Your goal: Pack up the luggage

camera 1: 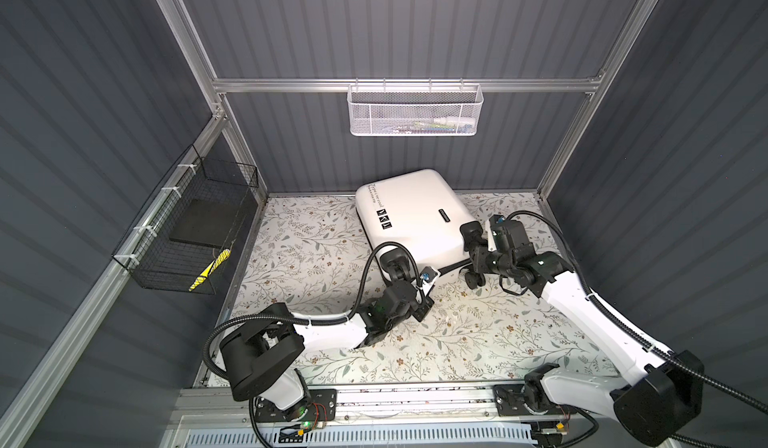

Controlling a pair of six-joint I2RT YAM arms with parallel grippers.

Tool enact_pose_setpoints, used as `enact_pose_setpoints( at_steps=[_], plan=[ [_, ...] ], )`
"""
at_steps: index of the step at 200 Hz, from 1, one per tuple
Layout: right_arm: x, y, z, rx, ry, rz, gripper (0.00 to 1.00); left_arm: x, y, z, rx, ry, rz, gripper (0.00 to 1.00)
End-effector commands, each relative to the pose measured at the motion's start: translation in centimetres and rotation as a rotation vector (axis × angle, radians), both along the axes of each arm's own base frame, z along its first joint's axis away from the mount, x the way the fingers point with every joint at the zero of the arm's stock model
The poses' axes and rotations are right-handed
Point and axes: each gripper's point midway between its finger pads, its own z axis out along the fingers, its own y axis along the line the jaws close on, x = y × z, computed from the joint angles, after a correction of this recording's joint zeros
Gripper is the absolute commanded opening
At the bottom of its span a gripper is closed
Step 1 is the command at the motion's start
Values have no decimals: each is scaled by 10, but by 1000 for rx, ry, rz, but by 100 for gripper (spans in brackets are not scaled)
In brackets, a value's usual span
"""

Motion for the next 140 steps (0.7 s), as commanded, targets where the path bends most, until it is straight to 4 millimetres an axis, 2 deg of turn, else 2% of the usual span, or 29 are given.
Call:
enact_pose_setpoints(
  at_steps=[1,31,60,89,95,100,105,140],
  plan=[
    [5,43,26,164,-62,107,0,-65,-68,40,-127,-27,-362,0],
    [3,48,7,193,-23,104,0,-68,-86,41,-134,-28,-395,0],
    [1,49,-1,204,-9,104,0,-68,-102,41,-149,-29,-408,0],
    [0,46,3,185,-6,111,0,-62,-97,43,-162,-42,-355,0],
    [0,44,5,180,-4,111,11,-60,-94,43,-162,-46,-340,0],
    [1,42,7,176,-6,110,24,-59,-91,45,-163,-50,-327,0],
    [1,39,10,176,-9,108,32,-58,-87,44,-160,-55,-315,0],
    [8,10,32,214,-33,56,59,-53,-67,47,-147,-84,-252,0]
  ],
)
